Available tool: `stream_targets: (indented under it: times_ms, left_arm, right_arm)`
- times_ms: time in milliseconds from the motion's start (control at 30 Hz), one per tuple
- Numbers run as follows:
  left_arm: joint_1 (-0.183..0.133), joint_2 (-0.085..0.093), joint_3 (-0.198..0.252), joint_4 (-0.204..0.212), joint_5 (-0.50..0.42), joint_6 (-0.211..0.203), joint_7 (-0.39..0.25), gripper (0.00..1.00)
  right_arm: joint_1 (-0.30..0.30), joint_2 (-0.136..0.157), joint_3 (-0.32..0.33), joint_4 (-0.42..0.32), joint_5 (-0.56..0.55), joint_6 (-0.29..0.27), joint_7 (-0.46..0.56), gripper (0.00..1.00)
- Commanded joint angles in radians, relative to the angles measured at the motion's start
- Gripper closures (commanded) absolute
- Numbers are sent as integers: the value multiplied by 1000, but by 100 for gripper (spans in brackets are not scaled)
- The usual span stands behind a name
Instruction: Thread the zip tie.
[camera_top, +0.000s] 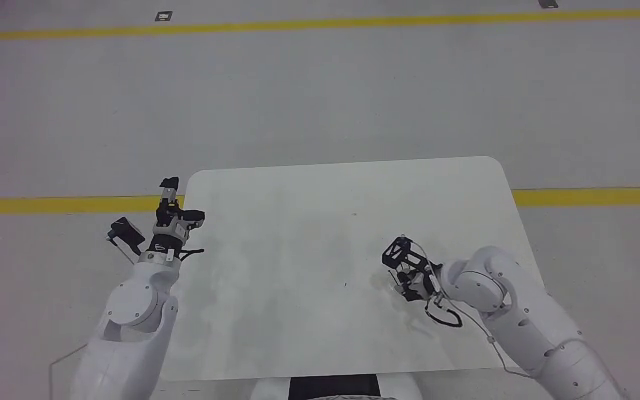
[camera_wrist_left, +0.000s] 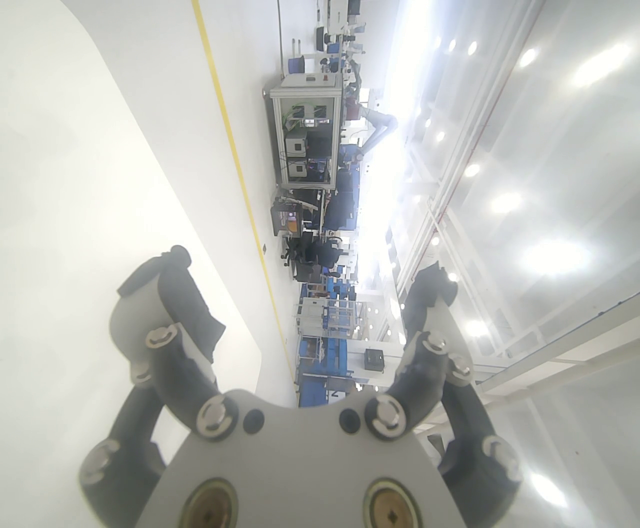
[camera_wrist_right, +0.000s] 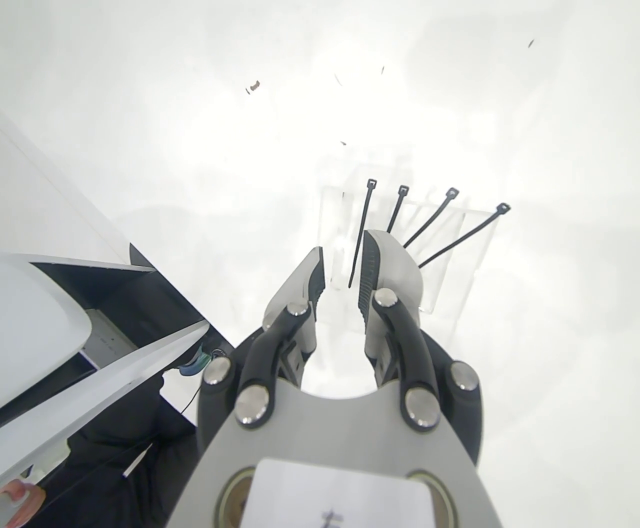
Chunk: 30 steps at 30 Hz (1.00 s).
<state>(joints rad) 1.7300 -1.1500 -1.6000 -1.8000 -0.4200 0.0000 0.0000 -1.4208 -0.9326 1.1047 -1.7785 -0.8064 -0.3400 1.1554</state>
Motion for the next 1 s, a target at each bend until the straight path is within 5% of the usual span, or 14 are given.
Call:
stream_targets:
  times_ms: [0, 967]
  left_arm:
    - [0, 0, 0, 0, 0, 0, 0, 0]
    - [0, 0, 0, 0, 0, 0, 0, 0]
  right_arm:
    - [5, -1, -6, 7, -2, 0, -3, 83]
    - [40, -9, -68, 32, -39, 77, -17, 84]
